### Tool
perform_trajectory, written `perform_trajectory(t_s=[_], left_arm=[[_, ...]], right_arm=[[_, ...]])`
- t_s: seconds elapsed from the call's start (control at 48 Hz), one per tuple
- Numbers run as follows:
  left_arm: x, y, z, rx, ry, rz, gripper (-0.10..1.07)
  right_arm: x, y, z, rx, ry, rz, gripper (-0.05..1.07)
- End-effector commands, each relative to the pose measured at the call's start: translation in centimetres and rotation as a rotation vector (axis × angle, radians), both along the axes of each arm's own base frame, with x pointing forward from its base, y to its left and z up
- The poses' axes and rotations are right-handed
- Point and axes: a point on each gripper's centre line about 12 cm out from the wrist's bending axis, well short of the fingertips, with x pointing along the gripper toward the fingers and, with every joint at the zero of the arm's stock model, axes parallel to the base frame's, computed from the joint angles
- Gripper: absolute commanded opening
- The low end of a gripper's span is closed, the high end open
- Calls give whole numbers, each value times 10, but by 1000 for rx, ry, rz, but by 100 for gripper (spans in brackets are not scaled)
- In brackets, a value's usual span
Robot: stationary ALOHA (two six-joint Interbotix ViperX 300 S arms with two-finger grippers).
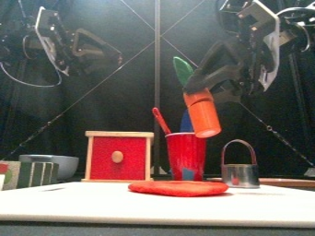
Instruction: Stand carrot up right
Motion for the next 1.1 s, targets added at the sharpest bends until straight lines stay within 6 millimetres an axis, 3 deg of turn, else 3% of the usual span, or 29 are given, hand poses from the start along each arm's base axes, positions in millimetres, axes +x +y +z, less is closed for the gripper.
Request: perform_trajectory(t_s=[0.0,0.292,0.604,1.083], left_arm=[[4,1,9,-7,-34,9,62],[4,3,8,-24,-29,25,62],[4,3,6,-24,-21,26,62],[4,4,3,-42,-12,41,62]], right_arm=[[3,0,4,-16,-59,1,56],[15,11,-21,-40,-54,14,56],[28,25,-28,-49,-54,33,56],[33,22,-42,-88,-60,-2,55]])
